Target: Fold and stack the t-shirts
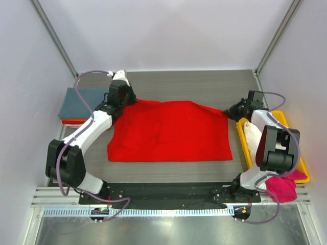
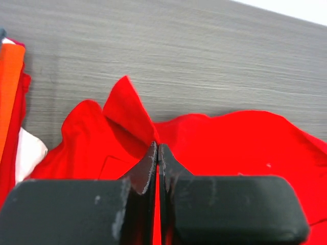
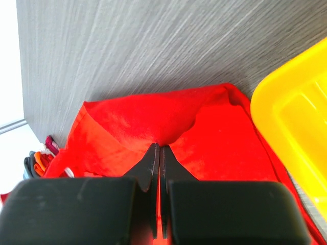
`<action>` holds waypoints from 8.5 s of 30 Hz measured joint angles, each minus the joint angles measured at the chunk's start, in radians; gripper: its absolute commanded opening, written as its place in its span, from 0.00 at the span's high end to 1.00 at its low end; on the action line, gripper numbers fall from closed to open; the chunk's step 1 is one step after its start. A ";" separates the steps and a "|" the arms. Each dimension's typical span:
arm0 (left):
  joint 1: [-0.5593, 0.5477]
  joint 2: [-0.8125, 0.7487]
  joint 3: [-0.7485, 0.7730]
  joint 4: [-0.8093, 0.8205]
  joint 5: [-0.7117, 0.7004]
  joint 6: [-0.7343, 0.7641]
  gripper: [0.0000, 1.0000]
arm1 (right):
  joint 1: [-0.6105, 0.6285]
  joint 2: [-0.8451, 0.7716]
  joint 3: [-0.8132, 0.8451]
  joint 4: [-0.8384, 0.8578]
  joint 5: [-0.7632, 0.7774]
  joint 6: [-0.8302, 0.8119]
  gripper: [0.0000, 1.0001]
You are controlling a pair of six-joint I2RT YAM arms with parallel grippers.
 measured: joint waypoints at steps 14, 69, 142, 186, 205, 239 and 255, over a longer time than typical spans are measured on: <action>-0.088 -0.247 -0.122 -0.064 -0.260 0.006 1.00 | -0.029 -0.098 -0.085 -0.028 0.014 -0.022 0.99; -0.225 -0.821 -0.701 -0.369 -0.333 -0.349 0.99 | -0.073 -0.118 -0.152 -0.223 0.050 -0.166 0.60; -0.032 0.143 -0.086 -0.311 -0.336 -0.347 0.55 | 0.440 0.139 0.084 -0.130 0.471 -0.222 0.99; 0.019 0.138 0.042 -0.356 -0.233 -0.379 0.55 | 0.708 0.135 0.217 0.150 0.048 -0.311 0.58; 0.047 0.273 0.103 -0.397 -0.180 -0.372 1.00 | 0.924 0.576 0.561 0.275 -0.096 -0.286 0.56; 0.046 0.397 0.162 -0.488 -0.162 -0.388 1.00 | 0.953 0.342 0.196 0.443 -0.179 -0.254 0.97; 0.046 0.397 0.162 -0.489 -0.176 -0.388 1.00 | 0.956 0.146 -0.084 0.460 -0.177 -0.210 0.88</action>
